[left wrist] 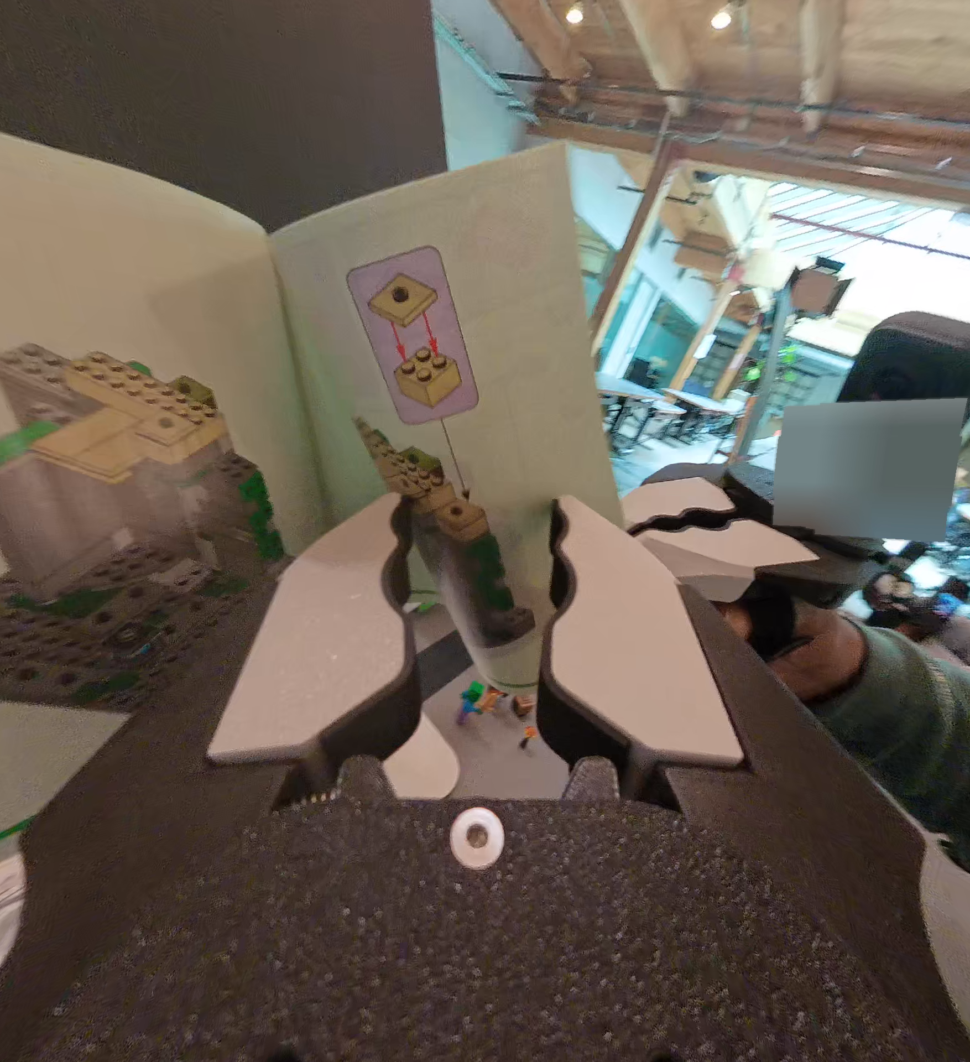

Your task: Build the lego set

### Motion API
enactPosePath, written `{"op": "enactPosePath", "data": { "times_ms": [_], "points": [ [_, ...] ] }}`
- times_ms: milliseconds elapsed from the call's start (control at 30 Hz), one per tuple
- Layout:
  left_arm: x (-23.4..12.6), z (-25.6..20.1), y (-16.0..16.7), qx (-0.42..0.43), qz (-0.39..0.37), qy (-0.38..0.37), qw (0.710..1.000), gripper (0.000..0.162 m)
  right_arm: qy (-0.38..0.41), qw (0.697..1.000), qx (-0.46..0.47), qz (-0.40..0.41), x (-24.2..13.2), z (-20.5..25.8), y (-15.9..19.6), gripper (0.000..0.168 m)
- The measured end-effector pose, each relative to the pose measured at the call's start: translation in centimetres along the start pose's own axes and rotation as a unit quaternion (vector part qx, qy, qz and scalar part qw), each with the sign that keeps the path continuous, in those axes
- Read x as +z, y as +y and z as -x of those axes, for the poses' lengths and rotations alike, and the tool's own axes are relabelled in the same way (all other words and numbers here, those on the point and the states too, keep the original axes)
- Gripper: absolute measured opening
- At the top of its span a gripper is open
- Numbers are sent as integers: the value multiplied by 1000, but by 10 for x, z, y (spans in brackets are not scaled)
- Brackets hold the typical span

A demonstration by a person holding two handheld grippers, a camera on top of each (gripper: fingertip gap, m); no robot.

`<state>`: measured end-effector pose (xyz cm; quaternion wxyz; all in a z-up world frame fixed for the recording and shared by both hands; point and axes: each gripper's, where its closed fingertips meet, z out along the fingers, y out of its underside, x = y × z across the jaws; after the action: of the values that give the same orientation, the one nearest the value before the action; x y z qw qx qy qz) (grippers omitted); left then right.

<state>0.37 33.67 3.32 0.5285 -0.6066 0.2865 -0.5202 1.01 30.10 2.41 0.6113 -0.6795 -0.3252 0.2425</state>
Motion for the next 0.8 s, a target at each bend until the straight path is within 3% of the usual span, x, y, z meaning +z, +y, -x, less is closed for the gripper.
{"op": "enactPosePath", "data": {
  "times_ms": [167, 467, 600, 800],
  "points": [
    [4, -7, 7, -8, 2, 37, 999, 13, -2, 1000, 13, -3, -5, -4, 4, 0],
    [-2, -13, 14, -12, 7, 67, 998, 13, -1, 999, 36, -11, -17, -15, 11, 0],
    [-8, -10, 15, -5, 4, 61, 998, 0, -12, 998, 51, -17, -24, -18, 12, 0],
    [-9, -10, 14, 3, 5, 59, 998, 0, -19, 998, 56, -21, -28, -17, 11, 0]
  ]
}}
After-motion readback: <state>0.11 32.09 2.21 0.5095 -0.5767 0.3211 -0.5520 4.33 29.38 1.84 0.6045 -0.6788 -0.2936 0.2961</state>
